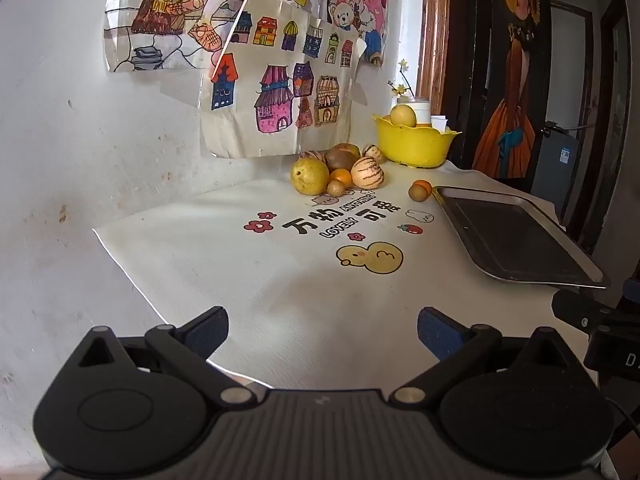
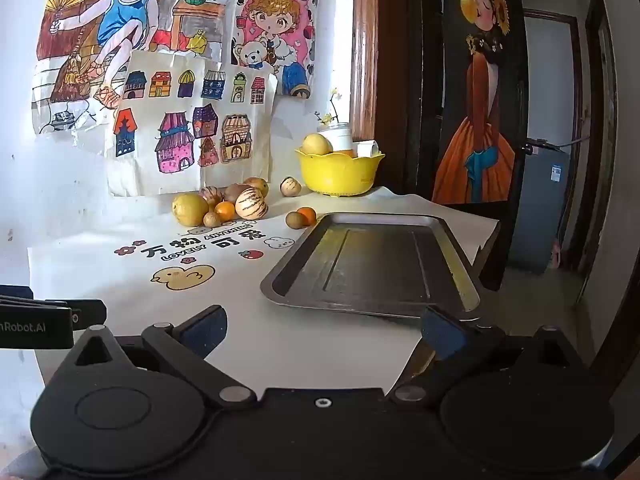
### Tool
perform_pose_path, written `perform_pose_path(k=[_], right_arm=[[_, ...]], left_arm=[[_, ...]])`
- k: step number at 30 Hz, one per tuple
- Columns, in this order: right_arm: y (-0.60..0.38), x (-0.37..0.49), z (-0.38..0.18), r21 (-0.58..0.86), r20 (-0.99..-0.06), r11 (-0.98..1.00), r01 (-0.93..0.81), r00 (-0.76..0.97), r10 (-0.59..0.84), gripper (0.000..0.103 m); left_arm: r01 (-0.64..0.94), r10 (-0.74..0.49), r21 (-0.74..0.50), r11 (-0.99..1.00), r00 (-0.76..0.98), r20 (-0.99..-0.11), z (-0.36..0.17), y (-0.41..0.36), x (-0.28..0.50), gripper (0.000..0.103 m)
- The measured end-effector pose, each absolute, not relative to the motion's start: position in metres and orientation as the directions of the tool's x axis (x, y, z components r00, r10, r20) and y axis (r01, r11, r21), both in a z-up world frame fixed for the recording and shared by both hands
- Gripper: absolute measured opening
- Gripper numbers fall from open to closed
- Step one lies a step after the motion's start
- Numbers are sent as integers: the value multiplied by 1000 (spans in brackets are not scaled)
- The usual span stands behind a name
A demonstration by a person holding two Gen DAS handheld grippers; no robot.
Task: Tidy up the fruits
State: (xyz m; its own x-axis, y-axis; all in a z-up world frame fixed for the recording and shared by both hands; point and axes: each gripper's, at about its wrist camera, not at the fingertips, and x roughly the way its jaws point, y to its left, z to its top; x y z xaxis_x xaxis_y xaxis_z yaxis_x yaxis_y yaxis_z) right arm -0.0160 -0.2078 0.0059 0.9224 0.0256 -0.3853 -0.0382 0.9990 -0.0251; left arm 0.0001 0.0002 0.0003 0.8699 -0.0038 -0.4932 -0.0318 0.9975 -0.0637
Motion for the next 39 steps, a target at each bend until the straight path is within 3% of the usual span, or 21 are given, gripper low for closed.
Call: perform_pose_path(k=[39], right_arm=[[-208, -16, 3, -24, -393, 999, -37, 919, 25, 103]], left_arm=[[-32, 0, -56, 998, 865, -501, -5, 1, 0, 103]])
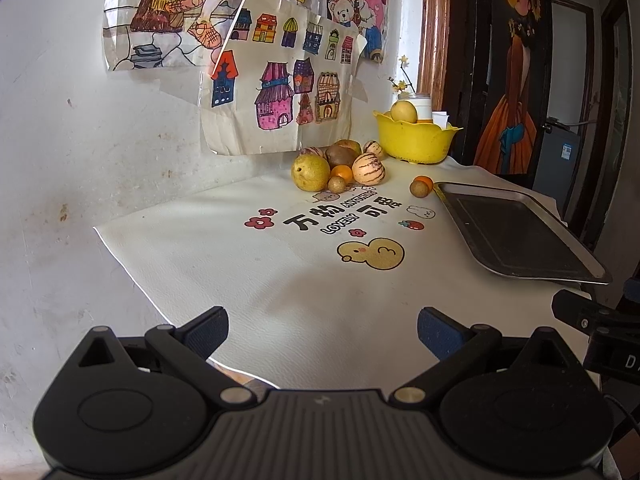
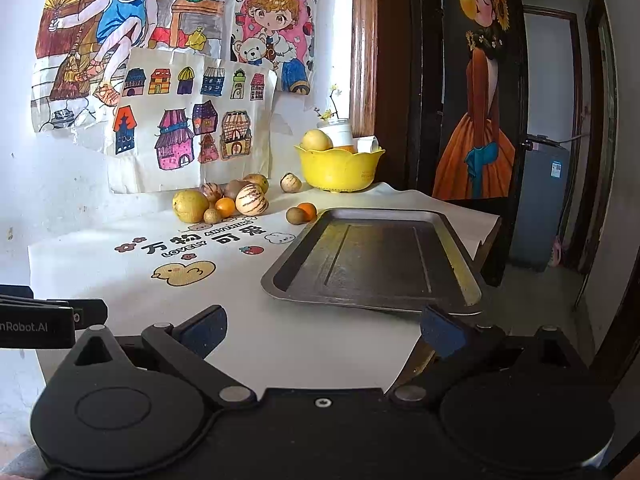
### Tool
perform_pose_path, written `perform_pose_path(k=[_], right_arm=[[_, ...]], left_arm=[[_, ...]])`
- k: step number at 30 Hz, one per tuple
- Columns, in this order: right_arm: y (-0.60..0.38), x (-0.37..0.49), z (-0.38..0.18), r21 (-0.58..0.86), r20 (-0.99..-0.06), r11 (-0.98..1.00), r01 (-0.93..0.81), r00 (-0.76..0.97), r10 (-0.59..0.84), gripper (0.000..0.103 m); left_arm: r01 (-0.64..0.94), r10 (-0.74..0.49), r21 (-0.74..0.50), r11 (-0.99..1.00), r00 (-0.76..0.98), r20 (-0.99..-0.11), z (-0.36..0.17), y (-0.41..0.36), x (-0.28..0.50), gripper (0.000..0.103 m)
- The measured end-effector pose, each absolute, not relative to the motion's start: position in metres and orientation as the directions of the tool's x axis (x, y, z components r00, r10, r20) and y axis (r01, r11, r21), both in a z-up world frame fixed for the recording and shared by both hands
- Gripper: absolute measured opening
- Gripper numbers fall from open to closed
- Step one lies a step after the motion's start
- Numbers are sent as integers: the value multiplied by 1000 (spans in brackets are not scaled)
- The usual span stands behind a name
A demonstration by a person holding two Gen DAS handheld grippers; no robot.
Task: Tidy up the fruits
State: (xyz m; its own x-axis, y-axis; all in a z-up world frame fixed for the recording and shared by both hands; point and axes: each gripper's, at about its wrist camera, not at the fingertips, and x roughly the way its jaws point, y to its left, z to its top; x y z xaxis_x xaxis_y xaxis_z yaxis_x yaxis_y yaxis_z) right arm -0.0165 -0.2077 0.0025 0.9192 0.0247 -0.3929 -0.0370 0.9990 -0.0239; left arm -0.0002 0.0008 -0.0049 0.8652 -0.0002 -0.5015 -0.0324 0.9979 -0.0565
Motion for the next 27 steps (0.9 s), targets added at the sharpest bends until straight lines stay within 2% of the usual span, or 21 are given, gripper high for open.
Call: perform_pose_path(k=[27], right_arm=[[-208, -17, 1, -21, -396, 999, -39, 918, 27, 103]], left_arm=[[-33, 1, -54, 998, 861, -509, -6, 0, -1, 103]])
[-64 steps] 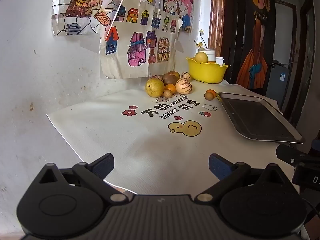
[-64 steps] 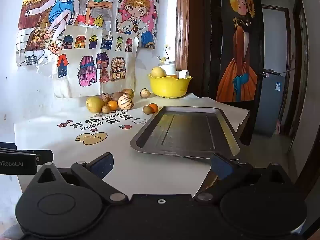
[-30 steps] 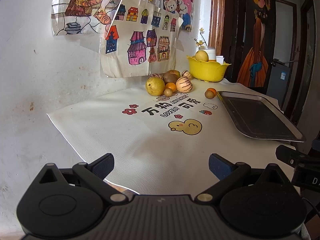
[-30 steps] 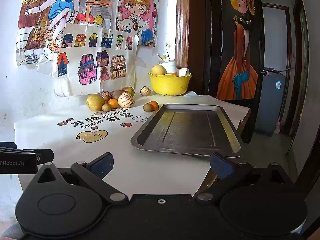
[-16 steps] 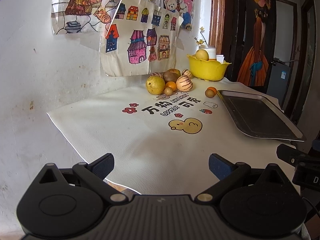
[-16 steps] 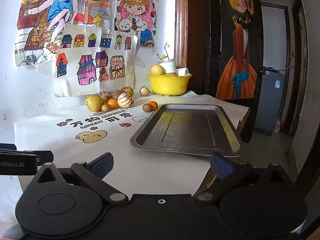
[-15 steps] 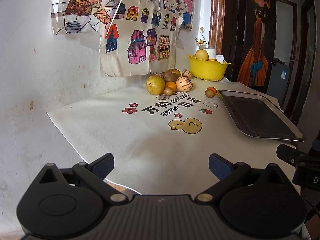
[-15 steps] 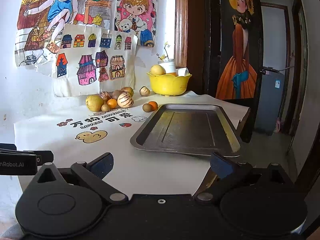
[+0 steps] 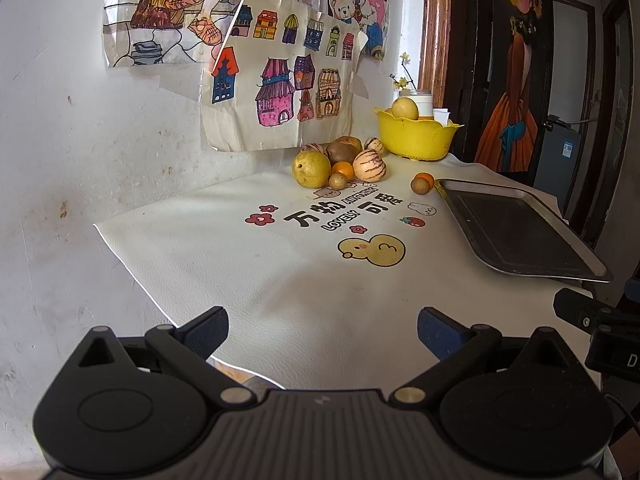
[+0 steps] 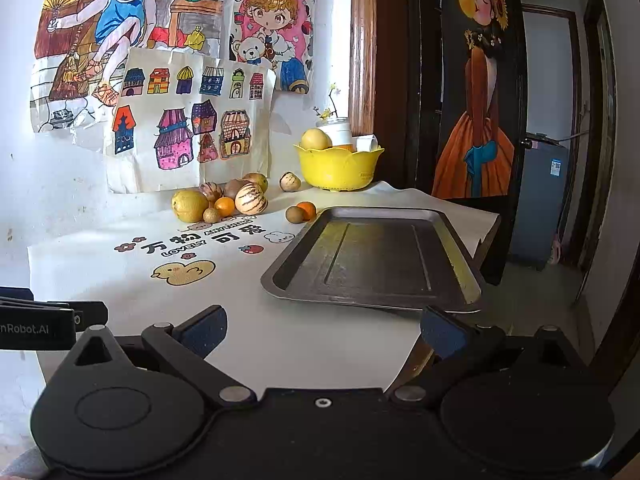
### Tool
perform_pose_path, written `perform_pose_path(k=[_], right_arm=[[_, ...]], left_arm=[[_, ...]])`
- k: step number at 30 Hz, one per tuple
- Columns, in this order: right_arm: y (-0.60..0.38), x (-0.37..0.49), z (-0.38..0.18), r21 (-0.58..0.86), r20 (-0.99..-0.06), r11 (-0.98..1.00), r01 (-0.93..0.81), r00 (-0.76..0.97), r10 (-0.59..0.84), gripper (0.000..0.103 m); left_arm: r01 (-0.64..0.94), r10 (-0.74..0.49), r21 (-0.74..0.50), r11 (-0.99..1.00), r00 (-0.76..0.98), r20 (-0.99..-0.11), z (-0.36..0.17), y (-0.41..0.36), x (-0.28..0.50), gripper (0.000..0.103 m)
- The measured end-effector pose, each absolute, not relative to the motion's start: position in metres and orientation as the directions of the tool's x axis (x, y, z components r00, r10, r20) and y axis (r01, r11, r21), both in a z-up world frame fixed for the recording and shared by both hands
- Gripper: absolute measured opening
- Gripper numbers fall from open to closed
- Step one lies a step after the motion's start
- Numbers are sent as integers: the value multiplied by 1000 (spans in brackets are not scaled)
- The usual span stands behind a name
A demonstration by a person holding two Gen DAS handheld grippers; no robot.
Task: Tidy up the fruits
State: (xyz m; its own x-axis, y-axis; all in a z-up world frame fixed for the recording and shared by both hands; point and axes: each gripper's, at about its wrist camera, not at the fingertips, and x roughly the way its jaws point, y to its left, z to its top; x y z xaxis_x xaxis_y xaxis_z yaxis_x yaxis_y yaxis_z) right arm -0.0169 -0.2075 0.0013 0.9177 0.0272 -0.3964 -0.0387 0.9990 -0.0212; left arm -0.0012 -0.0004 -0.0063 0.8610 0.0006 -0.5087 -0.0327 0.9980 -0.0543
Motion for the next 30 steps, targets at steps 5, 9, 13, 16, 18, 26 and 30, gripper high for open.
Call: perform_pose_path(k=[5, 9, 13, 16, 18, 26, 30], right_arm=[[-207, -16, 2, -21, -397, 999, -39, 917, 28, 103], [-207, -15, 5, -19, -397, 999, -41, 917, 30, 103], [-208, -8, -1, -5, -407, 998, -59, 912, 52, 103], [-210, -3, 4, -1, -412, 997, -83, 908, 75, 103], [-213, 5, 7, 10, -423, 993, -114, 900, 108, 103], [-221, 41, 30, -12, -479, 956, -292, 841, 250, 103], [-225, 60, 40, -9, -515, 929, -369, 798, 312, 103]], left_arm=[[-28, -4, -56, 998, 860, -510, -7, 0, -2, 103], [-22, -9, -53, 998, 857, -515, -8, 0, 0, 103], [-27, 0, -42, 999, 850, -527, -7, -1, 5, 103], [-28, 4, -35, 999, 843, -538, -5, 0, 11, 103], [-36, 24, -11, 999, 843, -538, -2, 0, 16, 103], [-59, 83, 61, 996, 845, -528, 13, 8, 46, 103], [-42, 77, 78, 996, 841, -536, 17, 13, 65, 103]])
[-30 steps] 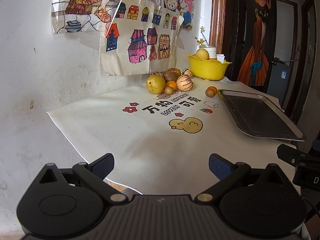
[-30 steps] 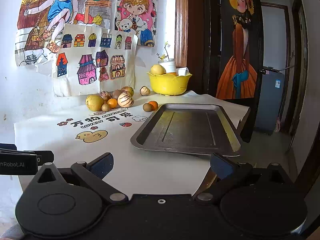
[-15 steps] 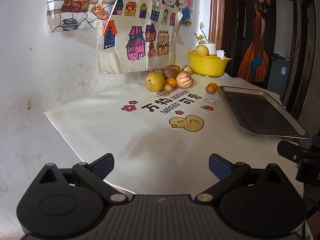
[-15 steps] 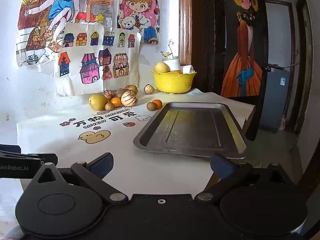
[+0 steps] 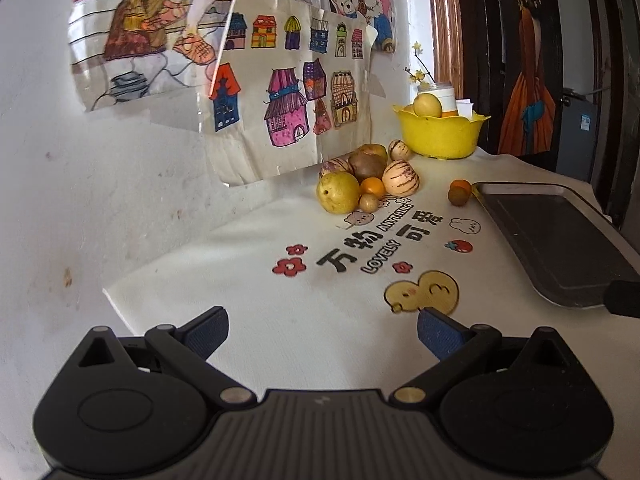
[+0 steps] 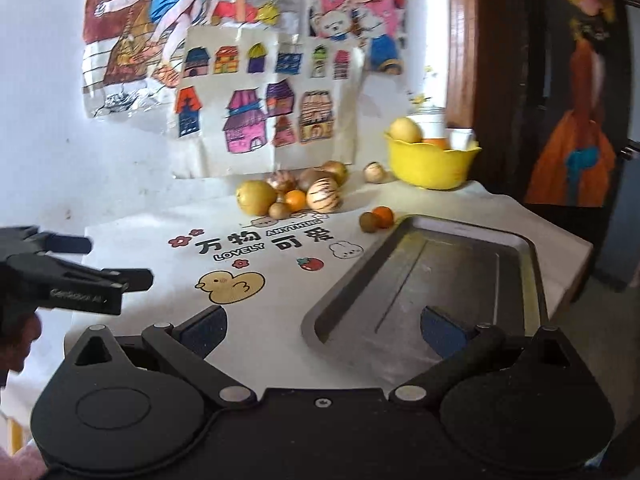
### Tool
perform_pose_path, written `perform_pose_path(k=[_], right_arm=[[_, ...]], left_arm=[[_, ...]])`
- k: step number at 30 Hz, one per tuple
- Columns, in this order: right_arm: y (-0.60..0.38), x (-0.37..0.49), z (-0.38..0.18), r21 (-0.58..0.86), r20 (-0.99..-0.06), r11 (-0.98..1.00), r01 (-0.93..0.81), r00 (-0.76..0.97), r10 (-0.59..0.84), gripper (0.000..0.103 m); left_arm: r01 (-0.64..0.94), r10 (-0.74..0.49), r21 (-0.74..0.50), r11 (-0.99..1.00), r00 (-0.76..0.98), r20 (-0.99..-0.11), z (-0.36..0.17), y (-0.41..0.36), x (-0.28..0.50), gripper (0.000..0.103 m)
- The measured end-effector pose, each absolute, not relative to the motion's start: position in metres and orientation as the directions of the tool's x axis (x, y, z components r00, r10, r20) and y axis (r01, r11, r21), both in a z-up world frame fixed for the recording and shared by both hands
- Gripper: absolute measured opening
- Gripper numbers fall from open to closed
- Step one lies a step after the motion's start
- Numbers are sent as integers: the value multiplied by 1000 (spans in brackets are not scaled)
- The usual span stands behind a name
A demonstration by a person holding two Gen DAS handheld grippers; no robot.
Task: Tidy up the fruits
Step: 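Move the left tool to the yellow pear while the right tool approaches the striped melon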
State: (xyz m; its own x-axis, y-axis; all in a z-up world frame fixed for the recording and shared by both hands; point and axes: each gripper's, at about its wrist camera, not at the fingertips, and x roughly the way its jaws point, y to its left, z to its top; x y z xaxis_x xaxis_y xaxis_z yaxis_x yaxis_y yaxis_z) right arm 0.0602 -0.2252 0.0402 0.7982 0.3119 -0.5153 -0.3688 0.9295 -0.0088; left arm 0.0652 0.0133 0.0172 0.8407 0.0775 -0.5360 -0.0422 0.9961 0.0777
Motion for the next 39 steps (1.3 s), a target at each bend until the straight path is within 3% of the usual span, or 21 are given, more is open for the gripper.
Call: perform_pose_path(k=[6, 11, 24, 34, 39], right_arm=[[-225, 90, 58, -31, -562, 882, -469, 738, 373, 103], [-221, 116, 68, -9, -600, 845, -535, 679, 423, 103], [-189, 187, 66, -44, -632, 731, -681, 586, 507, 102], [-139, 257, 56, -270, -658, 616, -740, 609, 443, 98], [-139, 306, 40, -274, -676, 639, -719, 616, 403, 93]], left_arm=[[96, -48, 52, 994, 814, -578, 28, 25, 104, 103], [130, -149, -75, 989, 791, -593, 39, 48, 145, 103], [123, -196, -161, 979, 779, -595, 39, 74, 230, 103], [115, -233, -228, 967, 763, -603, 29, 73, 284, 102], [75, -236, -274, 959, 749, -620, 17, 74, 302, 93]])
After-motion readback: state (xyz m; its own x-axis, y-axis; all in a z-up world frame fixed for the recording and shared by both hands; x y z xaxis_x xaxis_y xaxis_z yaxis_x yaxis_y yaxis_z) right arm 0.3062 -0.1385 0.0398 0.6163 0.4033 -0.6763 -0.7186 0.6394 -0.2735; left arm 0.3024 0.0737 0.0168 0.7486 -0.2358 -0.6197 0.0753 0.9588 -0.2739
